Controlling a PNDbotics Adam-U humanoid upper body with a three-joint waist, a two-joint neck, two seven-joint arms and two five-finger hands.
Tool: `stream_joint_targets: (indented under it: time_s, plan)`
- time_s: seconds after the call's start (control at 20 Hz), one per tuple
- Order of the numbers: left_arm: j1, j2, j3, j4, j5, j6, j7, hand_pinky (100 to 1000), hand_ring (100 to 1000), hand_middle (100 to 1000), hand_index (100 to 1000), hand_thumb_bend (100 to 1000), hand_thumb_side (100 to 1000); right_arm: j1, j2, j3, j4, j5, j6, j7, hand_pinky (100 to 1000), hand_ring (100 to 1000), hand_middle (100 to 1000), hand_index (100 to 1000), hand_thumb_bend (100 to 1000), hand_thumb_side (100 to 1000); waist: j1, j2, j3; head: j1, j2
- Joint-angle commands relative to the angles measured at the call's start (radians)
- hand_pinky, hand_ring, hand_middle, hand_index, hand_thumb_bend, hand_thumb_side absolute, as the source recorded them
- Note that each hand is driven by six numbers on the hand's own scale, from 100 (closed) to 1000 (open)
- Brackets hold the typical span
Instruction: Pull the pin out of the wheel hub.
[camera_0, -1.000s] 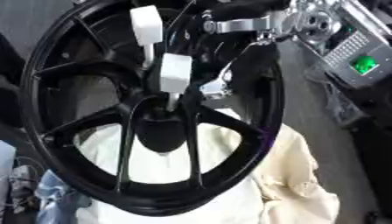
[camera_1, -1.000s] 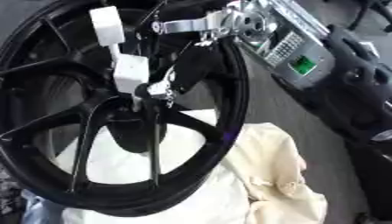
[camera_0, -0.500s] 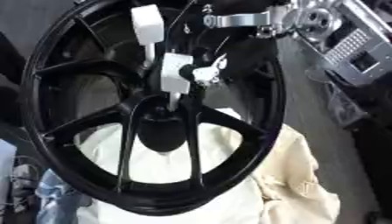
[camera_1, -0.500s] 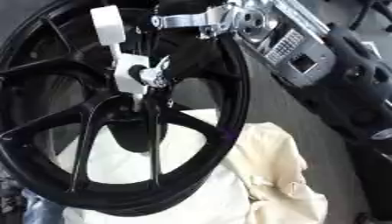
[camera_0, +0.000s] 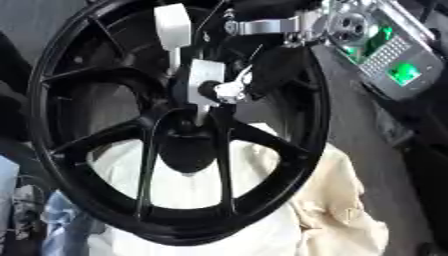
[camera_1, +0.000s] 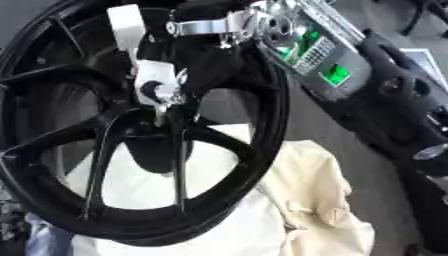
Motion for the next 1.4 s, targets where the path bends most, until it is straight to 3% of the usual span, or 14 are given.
stream_joint_targets:
  time_s: [0.05, 1.05, 1.4]
  plan:
    - [-0.001, 0.026, 0.011, -0.013, -0.001, -0.001, 0.003, 693, 722, 684, 703, 251, 804, -0.017, -0.003, -0.005, 0.002, 0.012, -0.009, 0.002, 932, 821, 688, 880, 234, 688, 0.004, -0.015, 0.001, -0.003, 0.006]
    - [0.001, 0.018, 0.008, -0.008, 0.003, 0.000, -0.009, 694, 723, 684, 701, 243, 815, -0.001, 0.002, -0.016, 0.051, 0.059, -0.045, -0.023, 917, 810, 614, 851, 275, 632, 0.006, 0.001, 0.004, -0.001, 0.004]
    - [0.002, 0.016, 0.007, -0.005, -0.003, 0.003, -0.014, 695, 723, 685, 701, 238, 819, -0.006, 0.002, -0.027, 0.023, 0.001, -0.016, -0.042, 888, 776, 510, 751, 143, 597, 0.010, 0.003, 0.002, -0.004, 0.003]
